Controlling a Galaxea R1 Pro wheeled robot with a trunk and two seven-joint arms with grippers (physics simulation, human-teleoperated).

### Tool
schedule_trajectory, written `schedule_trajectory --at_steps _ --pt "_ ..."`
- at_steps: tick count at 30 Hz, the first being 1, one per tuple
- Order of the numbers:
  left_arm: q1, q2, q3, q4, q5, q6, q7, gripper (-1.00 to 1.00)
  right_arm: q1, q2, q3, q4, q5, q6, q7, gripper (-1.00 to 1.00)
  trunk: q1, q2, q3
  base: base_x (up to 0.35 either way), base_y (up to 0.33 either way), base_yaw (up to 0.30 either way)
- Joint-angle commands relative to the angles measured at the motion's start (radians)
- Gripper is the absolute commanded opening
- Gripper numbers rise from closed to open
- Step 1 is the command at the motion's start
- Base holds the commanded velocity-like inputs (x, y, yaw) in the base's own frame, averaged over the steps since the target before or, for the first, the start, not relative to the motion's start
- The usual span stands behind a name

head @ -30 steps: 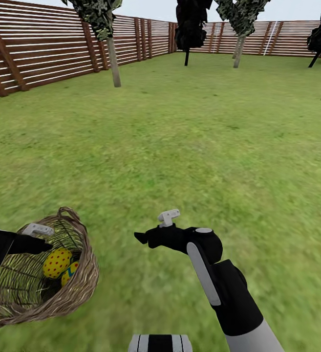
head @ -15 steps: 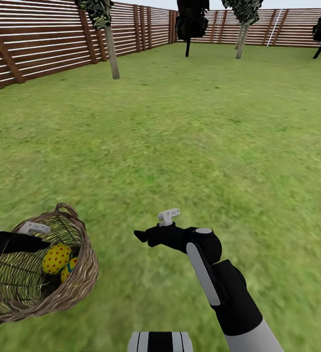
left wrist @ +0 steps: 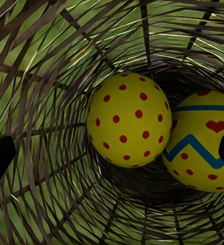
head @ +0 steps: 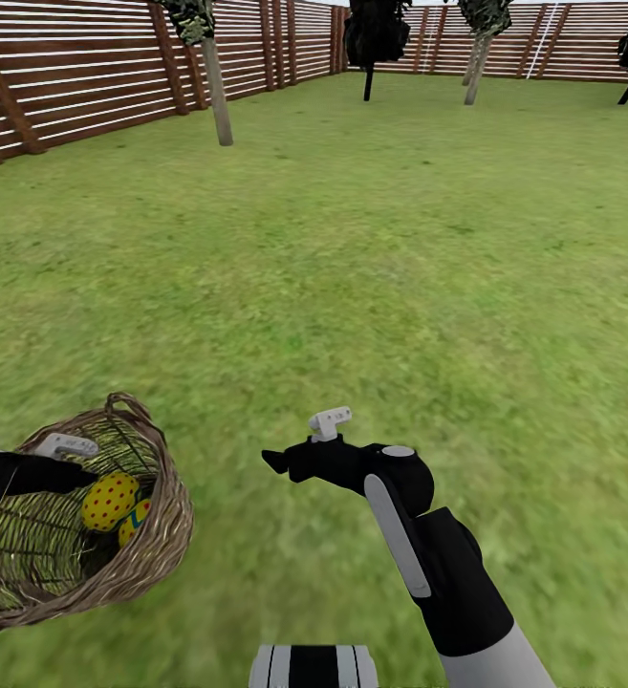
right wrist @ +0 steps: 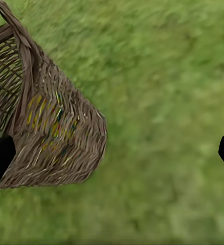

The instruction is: Take the three Easter eggs out of the wicker basket on the lawn in the garden, then place them on the lawn next to a single tree (choose any tree) so that all three eggs are next to the same tree and none are left in the basket.

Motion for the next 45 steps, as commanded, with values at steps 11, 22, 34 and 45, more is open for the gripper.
schedule_trajectory --at_steps 11,22,34,45 --pt "-0.001 0.000 0.003 -0.002 -0.010 0.002 -0.011 1.00 -0.001 0.000 0.004 0.004 0.005 0.004 0.006 1.00 0.002 -0.001 -0.016 0.000 0.000 0.000" --pt "-0.001 0.000 0.004 -0.001 -0.009 -0.002 -0.011 1.00 -0.001 0.000 0.017 0.005 0.006 0.004 0.006 1.00 0.003 -0.002 -0.024 0.000 0.000 0.000" --pt "-0.001 0.001 0.085 0.000 0.029 -0.003 -0.022 1.00 -0.001 0.000 0.020 0.005 0.006 0.004 0.007 1.00 0.003 -0.002 -0.028 0.000 0.000 0.000" --pt "-0.001 0.001 0.091 -0.001 0.031 -0.003 -0.021 1.00 -0.001 0.000 0.020 0.006 0.005 0.004 0.007 1.00 0.006 -0.003 -0.051 0.000 0.000 0.000"
